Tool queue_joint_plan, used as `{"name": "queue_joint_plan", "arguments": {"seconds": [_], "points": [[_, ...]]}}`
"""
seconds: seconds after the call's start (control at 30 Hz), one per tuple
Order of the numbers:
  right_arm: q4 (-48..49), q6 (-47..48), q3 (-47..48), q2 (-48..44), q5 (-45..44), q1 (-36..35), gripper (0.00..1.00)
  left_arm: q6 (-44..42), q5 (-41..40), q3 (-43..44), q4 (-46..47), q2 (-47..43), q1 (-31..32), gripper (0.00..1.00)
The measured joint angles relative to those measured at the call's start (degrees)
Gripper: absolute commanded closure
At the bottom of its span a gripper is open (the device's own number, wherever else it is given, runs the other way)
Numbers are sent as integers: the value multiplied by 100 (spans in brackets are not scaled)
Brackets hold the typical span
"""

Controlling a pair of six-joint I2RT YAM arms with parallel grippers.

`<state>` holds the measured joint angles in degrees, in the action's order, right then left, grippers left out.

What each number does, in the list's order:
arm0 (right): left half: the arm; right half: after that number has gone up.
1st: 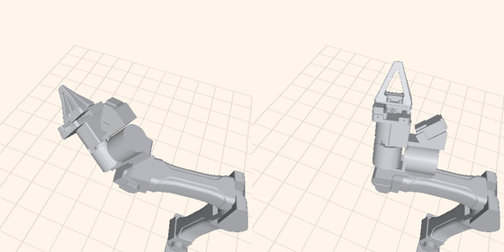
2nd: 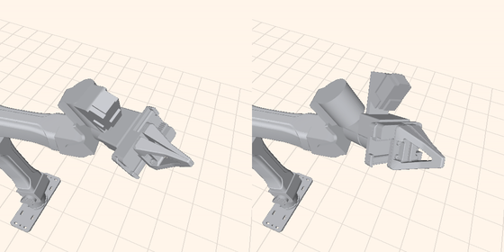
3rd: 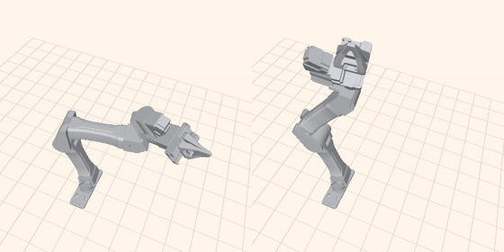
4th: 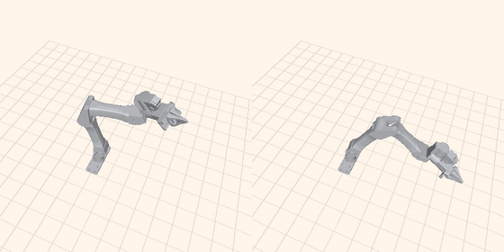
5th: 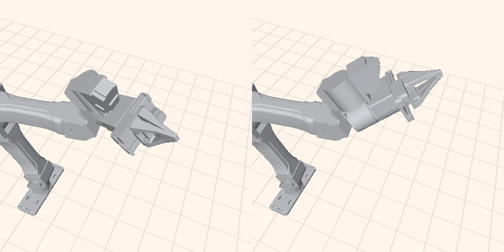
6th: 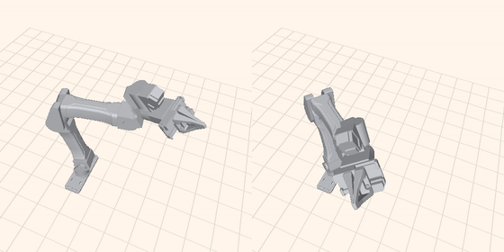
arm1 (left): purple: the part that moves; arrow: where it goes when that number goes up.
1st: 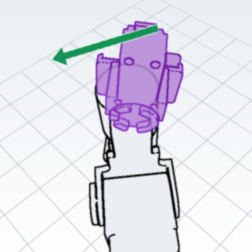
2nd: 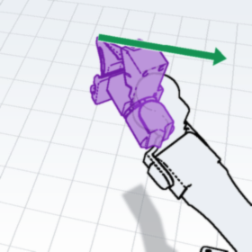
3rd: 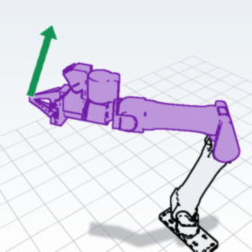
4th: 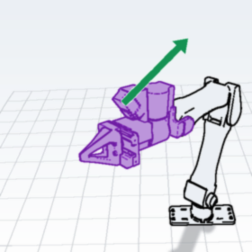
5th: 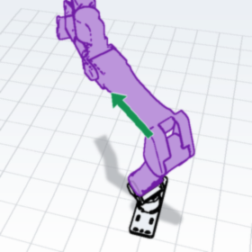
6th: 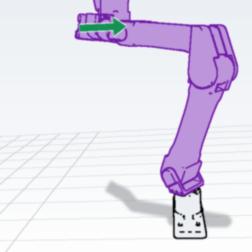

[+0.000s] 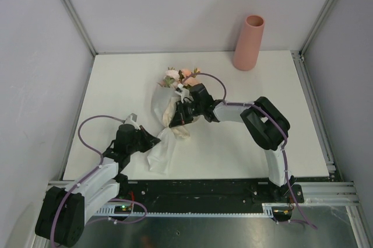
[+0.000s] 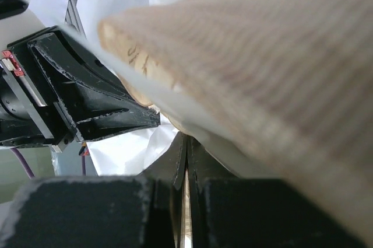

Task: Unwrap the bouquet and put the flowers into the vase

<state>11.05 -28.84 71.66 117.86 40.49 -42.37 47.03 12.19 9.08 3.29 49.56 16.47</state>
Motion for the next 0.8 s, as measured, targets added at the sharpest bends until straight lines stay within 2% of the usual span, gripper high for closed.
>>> {"name": "queue_joint_plan", "arguments": {"seconds": [0.13, 0.23, 0.37, 0.47, 0.8], "points": [[42, -72, -33, -11, -92, 17, 100, 0, -2, 0, 20, -7, 4, 100], [-120, 81, -44, -87, -581, -94, 99, -2, -22, -2, 42, -35, 9, 100], [-424, 579, -92, -404, -1655, -514, 80, 0, -57, -76, 31, -131, 15, 100], [-511, 1126, -190, -706, -2544, -907, 73, -2, -83, -92, -35, -208, 17, 100], [-616, 2444, -188, -835, -4085, -1534, 75, -2, -107, -94, -105, -286, 20, 100]]}}
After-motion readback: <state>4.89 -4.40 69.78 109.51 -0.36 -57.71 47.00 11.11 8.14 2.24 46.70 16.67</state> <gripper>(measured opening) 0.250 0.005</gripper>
